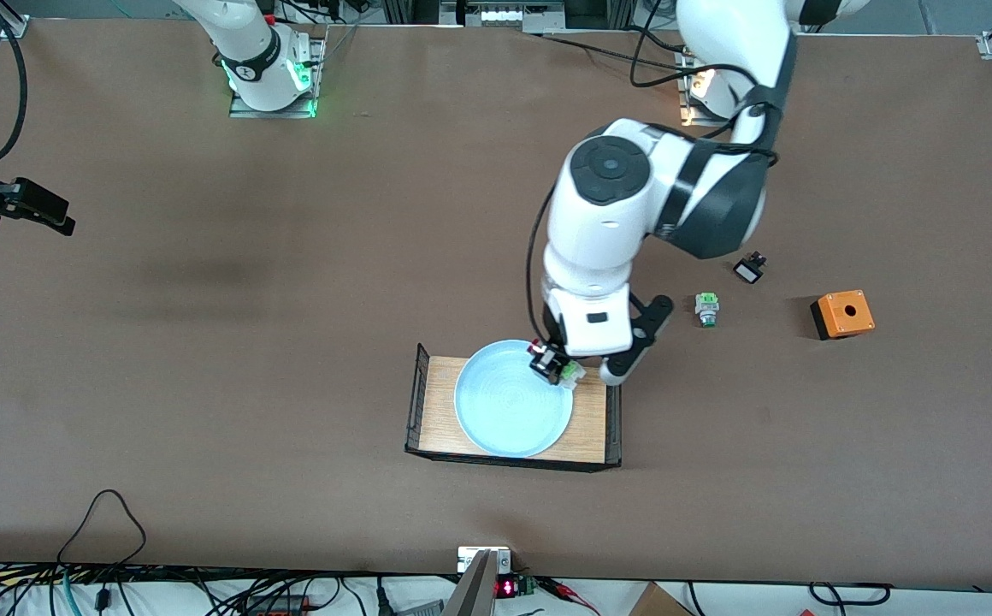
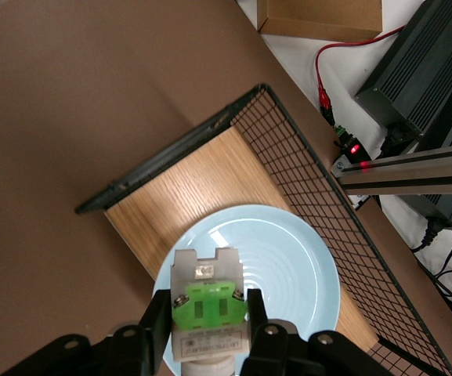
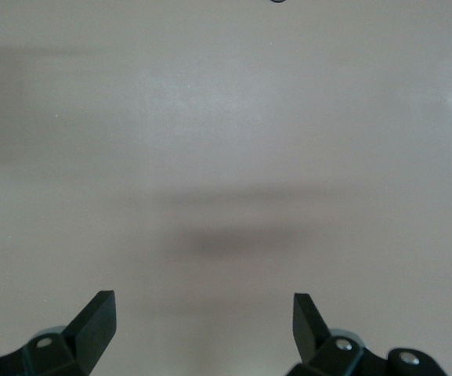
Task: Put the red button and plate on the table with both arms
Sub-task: 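Lift the switch with the left gripper and carry it beside the orange box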
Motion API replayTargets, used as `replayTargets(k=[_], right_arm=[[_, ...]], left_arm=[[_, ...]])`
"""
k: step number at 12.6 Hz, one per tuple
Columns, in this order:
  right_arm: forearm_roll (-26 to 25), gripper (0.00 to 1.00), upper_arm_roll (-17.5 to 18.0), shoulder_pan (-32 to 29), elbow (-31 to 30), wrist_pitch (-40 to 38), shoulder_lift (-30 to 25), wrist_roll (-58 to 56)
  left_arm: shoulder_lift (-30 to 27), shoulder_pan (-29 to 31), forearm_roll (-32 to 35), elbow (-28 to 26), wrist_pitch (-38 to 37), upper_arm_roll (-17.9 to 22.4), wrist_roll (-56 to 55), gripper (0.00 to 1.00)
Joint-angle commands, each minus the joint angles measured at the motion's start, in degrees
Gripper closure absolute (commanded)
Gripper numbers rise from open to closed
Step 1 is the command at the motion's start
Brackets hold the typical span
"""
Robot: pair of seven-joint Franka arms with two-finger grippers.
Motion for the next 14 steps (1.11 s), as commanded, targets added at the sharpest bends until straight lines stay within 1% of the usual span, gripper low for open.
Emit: replayTargets(k=[1,3,4,6,9,12,14], right_arm=[[1.1,0.0,0.0,-0.5,0.6,0.1,0.2,-0.2],[1.0,0.0,0.0,-0.6,0.6,0.1,0.1,-0.2],[1.0,0.0,-0.1,-0.6,0.6,0.0,0.0,-0.2],[0.9,0.0,-0.2,-0.6,0.6,-0.5,-0.1,-0.2],[0.9,0.0,-0.2,-0.5,0.6,-0.6,-0.1,-0.2],[0.9,0.0,0.0,-0.4,0.6,-0.8,-0.1,-0.3],[0.9,0.0,0.1,-0.4,0.6,-0.8,-0.1,-0.7]], left_arm=[[-3.0,2.9,-2.6,-2.8,-2.7,0.1,8.1,1.0],[-4.3,6.2,-2.9,-5.0,-3.9,0.0,15.0,1.0],[-4.4,8.1,-4.2,-5.5,-4.0,0.1,18.8,1.0],[-5.3,11.4,-4.8,-9.3,-3.9,0.0,26.5,1.0],[-5.9,15.8,-5.8,-13.0,-3.6,0.1,39.4,1.0],[-6.6,19.8,-5.9,-18.1,-3.4,0.1,54.3,1.0],[-6.6,22.3,-6.0,-21.1,-1.9,0.1,60.9,1.0]])
